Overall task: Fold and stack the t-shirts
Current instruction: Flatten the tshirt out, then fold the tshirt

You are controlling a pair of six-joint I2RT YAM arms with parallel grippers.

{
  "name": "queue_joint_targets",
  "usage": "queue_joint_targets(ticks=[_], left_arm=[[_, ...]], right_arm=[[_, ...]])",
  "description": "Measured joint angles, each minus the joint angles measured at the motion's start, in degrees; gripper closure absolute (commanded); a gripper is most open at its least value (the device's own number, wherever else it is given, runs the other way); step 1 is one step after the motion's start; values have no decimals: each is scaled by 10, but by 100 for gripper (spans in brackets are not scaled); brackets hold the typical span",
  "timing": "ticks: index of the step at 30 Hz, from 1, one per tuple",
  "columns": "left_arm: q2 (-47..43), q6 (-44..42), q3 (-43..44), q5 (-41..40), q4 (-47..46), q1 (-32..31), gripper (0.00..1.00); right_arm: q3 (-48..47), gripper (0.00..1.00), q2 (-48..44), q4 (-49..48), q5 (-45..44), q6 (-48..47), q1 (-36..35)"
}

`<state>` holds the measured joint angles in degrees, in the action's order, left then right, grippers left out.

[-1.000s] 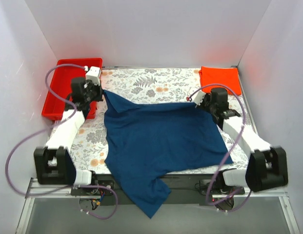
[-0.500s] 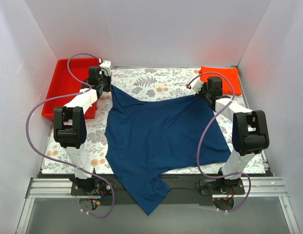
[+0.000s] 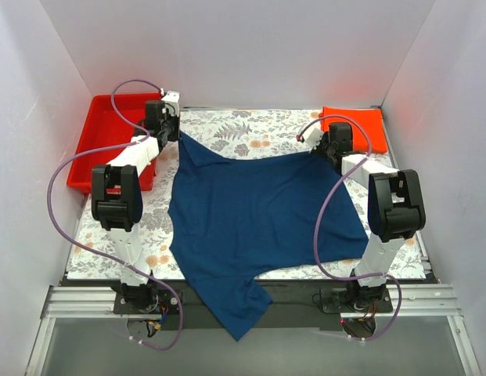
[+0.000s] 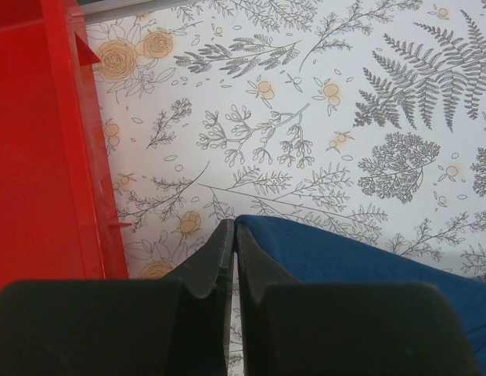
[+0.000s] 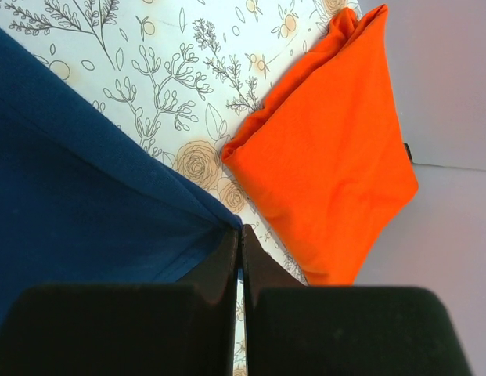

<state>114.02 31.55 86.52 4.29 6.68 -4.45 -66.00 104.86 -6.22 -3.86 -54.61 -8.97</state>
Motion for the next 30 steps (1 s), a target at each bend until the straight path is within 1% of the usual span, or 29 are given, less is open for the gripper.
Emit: queue_joint_targets(ticks=[5,10,13,17,20,27,30], left_arm=[[21,4,26,-1,10,-2,100],[21,9,27,-1,30,-3,100],[6,9,14,0,46,-5,100],[-63,6,-40,3,81,-9,100],[-144,-4,-84,4,113,-20,100],[-314,-22,-148,-7,198,-84,100],[-353,-19,-163,-11,247,-103,100]], right_arm=[[-16,99,18,2,-3,-2,0],[-35,99,23,7,-1,-13,0],[-37,99,23,14,5,-23,1],[-37,99,21,35,17,-36,7],[-35,99,9,52,30,-45,12],[-14,99,-68,93,70,-83,26],[1,99,-94,105,84,-104,32]])
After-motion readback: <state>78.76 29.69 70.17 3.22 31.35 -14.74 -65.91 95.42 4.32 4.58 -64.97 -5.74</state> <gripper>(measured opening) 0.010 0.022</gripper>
